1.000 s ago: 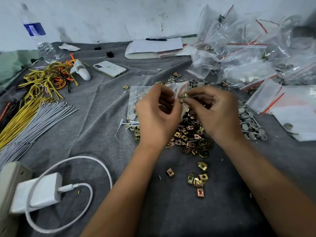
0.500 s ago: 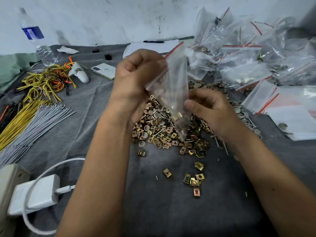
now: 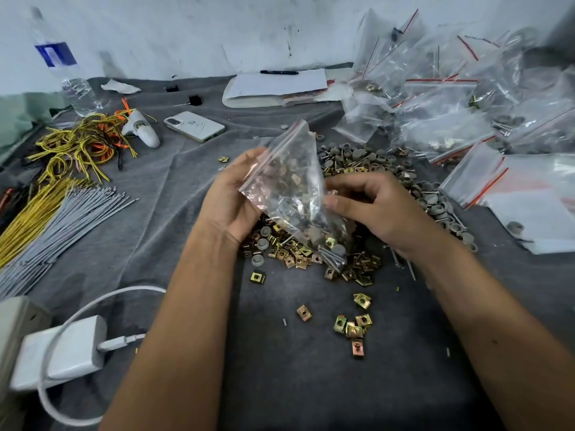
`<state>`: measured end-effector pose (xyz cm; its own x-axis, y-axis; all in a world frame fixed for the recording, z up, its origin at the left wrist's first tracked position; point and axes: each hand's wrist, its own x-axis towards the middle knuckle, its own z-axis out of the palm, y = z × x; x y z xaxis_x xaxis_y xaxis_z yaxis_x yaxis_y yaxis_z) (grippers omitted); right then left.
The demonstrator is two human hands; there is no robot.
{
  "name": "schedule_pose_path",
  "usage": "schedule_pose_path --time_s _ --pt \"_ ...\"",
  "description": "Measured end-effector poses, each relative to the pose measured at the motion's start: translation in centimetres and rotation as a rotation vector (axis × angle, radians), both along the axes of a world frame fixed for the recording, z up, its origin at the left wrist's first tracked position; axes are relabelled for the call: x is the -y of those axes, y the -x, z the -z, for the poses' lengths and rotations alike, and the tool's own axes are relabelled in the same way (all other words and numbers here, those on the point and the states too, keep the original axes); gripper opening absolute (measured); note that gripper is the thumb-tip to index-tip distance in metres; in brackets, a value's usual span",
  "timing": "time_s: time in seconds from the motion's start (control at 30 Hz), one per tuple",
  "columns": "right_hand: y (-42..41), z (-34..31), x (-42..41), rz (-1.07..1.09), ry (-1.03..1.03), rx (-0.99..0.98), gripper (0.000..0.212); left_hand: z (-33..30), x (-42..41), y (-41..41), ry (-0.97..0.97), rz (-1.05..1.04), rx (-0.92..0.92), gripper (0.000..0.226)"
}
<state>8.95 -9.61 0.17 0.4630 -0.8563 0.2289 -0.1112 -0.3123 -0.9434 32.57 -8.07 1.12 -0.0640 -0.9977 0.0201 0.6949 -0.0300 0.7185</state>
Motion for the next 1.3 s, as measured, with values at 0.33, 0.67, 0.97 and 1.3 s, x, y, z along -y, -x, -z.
schedule_pose_path --time_s 0.33,0.67,0.97,1.3 --pt "-0.3 -0.7 -0.5 -0.128 -0.042 0.11 0.052 -0.6 -0.2 0.1 0.084 0.202 -0.186 0.057" --pt "0.3 -0.4 0.0 0.144 -0.05 0.02 0.018 -0.1 0.8 3.5 -0.089 -0.33 0.289 0.023" --pt "1.9 -0.8 1.0 0.288 0.114 0.199 0.014 -0.1 0.2 4.9 0.231 -0.355 0.686 0.018" --pt "2.1 -0.8 1.5 0.431 0.2 0.323 0.014 0.1 0.1 5.1 0.321 -0.377 0.882 0.017"
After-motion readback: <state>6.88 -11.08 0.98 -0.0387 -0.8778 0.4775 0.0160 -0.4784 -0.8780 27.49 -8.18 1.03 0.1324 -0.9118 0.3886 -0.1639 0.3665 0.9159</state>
